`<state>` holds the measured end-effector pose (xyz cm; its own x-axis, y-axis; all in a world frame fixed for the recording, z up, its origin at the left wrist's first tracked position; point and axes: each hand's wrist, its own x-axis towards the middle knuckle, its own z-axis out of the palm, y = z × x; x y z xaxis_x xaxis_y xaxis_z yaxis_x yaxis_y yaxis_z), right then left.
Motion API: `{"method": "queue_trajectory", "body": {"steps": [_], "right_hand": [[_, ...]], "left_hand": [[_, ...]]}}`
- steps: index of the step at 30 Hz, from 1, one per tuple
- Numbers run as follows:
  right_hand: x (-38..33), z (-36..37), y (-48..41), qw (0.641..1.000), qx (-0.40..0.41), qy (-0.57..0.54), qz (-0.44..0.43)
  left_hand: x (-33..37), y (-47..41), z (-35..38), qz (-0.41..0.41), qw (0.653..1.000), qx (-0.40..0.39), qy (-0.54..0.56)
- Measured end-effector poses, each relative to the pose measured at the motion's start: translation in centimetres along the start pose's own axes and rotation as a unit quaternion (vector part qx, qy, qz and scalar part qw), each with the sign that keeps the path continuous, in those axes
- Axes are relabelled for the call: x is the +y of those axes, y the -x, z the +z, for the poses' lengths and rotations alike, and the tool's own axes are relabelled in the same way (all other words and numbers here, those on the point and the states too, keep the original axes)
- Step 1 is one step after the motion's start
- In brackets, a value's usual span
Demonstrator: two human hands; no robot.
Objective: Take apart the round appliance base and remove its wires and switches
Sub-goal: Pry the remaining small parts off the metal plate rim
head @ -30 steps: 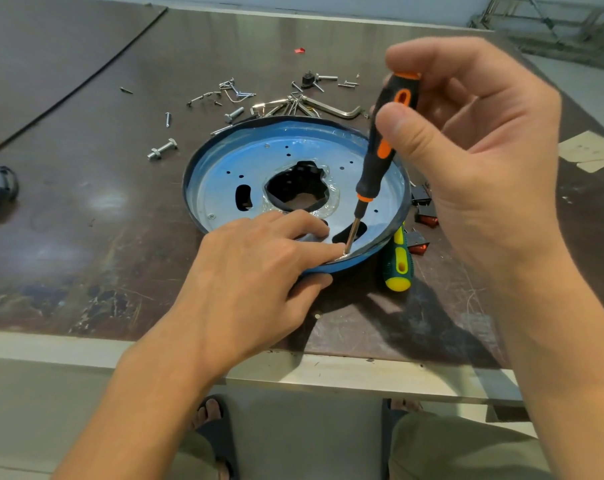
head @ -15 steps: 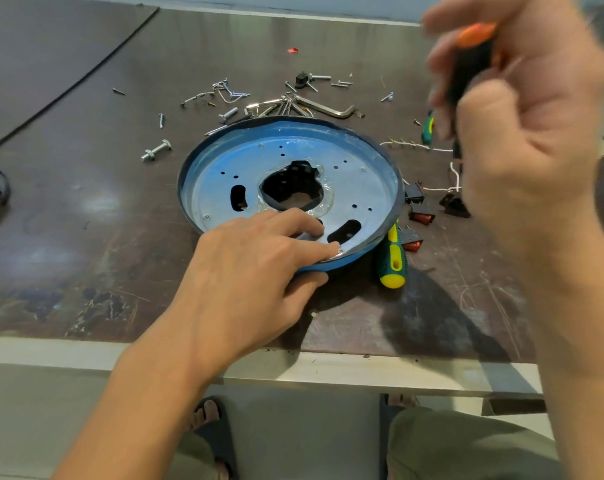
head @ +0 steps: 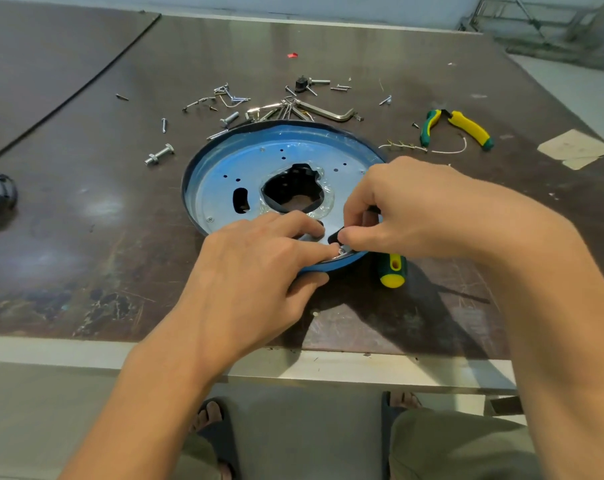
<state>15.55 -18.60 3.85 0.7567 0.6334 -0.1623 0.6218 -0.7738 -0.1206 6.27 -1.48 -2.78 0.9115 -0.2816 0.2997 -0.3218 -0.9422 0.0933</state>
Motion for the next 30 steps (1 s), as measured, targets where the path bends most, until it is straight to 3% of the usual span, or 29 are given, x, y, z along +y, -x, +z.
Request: {"method": "queue_trajectory", "body": {"steps": [4,18,30], "right_hand": [[-0.5,-0.2,-0.4,0.999,-0.019,0.033,0.001],[0.6,-0.4,-1.8,0.974,-0.158,-0.162,-0.03],[0.4,-0.1,-2.2,0.976,-0.125,-0.177,0.011]], "left_hand": [[0.0,0.0,-0.1,0.006,1.0,0.0,-0.006],[0.0,-0.2,-0.3,0.02,1.0,0.003,-0.011],[-0.1,-0.1,-0.2,0.004,1.0,0.014,0.013]]}}
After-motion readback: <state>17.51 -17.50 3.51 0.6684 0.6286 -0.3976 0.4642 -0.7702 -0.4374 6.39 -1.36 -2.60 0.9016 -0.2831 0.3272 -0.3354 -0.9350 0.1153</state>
